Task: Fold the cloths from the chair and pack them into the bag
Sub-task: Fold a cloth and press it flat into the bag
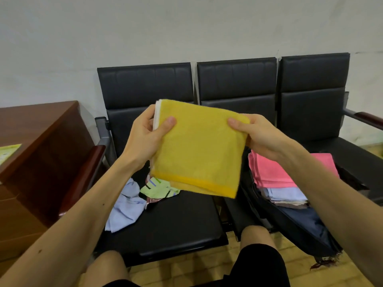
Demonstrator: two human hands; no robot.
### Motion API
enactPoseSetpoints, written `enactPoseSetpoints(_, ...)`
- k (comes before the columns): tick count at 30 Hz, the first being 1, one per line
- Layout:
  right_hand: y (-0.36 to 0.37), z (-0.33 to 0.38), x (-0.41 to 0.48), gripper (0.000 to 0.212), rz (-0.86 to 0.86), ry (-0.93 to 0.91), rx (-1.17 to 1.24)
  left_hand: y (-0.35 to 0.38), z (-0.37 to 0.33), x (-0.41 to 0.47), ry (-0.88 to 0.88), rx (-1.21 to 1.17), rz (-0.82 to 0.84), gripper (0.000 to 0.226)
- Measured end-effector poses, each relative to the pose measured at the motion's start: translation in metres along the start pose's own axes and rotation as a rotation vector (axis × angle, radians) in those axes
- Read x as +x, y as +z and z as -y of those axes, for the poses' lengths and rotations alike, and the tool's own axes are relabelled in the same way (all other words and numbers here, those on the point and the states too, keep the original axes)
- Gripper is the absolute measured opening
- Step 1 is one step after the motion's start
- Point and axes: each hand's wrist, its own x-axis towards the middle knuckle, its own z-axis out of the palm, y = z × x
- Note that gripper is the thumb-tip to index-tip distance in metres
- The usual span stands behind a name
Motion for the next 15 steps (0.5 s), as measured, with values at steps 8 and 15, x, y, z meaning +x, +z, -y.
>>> enactPoseSetpoints(8,0.007,-0.088,-0.046,0.053,0.08,0.341,0.436,0.026,0.035,-0.01,-0.207,0.04,0.3,0.075)
enactPoseSetpoints(15,-0.044,-0.141,-0.051,0.04,-0.235,0.421,0.312,0.089,0.089,-0.009,-0.412,-0.036,0.407,0.077)
